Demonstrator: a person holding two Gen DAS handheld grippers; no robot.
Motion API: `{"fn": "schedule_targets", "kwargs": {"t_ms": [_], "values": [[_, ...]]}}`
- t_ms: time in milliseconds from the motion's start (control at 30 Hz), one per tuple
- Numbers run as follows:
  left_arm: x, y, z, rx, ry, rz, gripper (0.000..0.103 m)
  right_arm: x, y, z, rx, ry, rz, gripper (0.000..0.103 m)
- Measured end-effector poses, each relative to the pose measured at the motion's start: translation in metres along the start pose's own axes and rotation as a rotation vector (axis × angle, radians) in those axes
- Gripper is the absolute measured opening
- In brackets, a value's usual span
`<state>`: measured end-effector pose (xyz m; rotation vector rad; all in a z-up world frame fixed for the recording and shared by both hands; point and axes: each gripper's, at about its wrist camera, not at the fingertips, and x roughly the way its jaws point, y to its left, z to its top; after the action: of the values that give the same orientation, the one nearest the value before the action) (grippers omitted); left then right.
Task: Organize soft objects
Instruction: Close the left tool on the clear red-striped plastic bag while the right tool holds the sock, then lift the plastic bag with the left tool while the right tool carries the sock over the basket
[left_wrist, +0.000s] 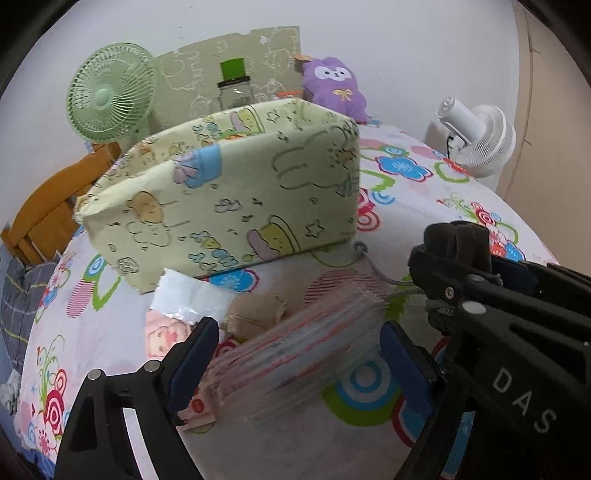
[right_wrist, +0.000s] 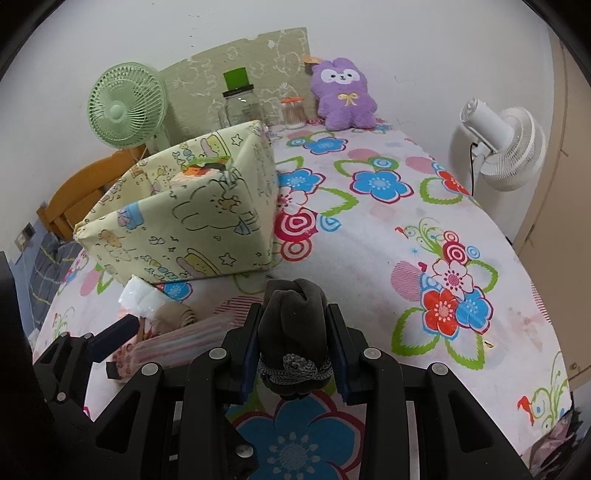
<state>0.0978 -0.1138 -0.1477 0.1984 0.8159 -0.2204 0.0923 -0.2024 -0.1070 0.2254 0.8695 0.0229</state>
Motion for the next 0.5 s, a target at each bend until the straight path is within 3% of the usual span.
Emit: {"fn": "schedule_targets", "kwargs": {"t_ms": [133, 167, 200, 367, 500], "values": [[0.0018, -0.0037, -0.0014, 0.015, 0.008, -0.033, 0.068, 0.0046, -0.002, -0.0018, 0.009, 0.012, 0.008, 0.037], [0.0025, -0.0045, -0.001, 0.016, 0.014, -0.038, 0.055, 0.0056, -0.0022, -0.0024, 0.011, 0.015, 0.009, 0.037], [0.0053, -0.0045, -0.0012, 0.018, 0.032, -0.045, 0.049, 0.0064, -0.0029, -0.0028, 0.015, 0.018, 0.008, 0.037], [0.0039, -0.0026, -0.0012, -0.002, 0.047, -0.097, 0.031, 0.0074, -0.0013, -0.0031, 0.013, 0.022, 0.01, 0.037], [0.0011, 0.001, -0.0026, -0.025, 0.048, -0.092, 0.02, 0.0057, 0.0034, -0.0048, 0.006, 0.024, 0.013, 0.037]]}}
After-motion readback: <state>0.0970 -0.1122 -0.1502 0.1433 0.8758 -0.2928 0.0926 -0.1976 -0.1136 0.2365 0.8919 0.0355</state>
